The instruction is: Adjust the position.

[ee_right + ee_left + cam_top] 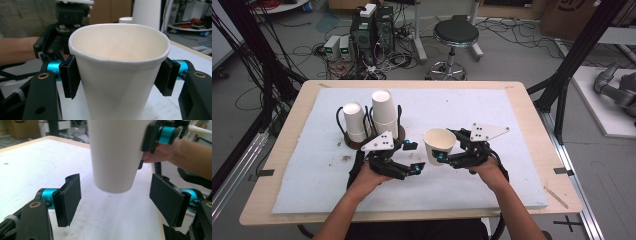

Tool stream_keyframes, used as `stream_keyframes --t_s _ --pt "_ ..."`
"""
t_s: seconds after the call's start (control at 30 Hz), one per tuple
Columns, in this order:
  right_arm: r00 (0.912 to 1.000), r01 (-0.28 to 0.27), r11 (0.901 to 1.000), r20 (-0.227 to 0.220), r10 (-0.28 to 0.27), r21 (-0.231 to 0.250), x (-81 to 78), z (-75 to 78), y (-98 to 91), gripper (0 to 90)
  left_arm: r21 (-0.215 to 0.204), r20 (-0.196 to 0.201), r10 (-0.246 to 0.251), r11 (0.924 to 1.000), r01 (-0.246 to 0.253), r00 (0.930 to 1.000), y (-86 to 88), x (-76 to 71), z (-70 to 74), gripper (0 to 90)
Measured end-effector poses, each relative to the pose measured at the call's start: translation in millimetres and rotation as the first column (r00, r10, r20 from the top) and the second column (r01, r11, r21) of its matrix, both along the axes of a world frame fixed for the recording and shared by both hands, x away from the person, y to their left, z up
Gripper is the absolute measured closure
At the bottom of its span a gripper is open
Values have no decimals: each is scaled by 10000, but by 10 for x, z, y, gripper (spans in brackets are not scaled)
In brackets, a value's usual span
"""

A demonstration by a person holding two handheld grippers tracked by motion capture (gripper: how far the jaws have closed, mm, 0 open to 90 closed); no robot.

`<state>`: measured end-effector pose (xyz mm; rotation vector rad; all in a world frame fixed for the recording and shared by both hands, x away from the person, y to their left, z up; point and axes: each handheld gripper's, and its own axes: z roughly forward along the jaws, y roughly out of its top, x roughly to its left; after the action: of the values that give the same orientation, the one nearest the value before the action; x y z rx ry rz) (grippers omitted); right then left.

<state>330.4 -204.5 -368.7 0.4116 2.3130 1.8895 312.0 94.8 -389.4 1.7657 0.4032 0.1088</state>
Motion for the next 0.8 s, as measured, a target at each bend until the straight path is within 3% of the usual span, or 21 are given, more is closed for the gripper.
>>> stream_keyframes --t_s 0.1,0.4,0.8 --pt "9999 170 9998 22 -170 -60 31 -9 -25 335 -56 76 440 9990 -440 9990 122 -23 8 196" --pt "9990 437 9988 76 -435 -206 86 -39 -11 335 -93 54 1488 9888 -1488 9888 463 -50 -33 196" --pt "9984 556 9984 37 -556 -114 71 -22 -51 335 -219 138 1879 9820 -1876 9821 573 -105 -81 196"
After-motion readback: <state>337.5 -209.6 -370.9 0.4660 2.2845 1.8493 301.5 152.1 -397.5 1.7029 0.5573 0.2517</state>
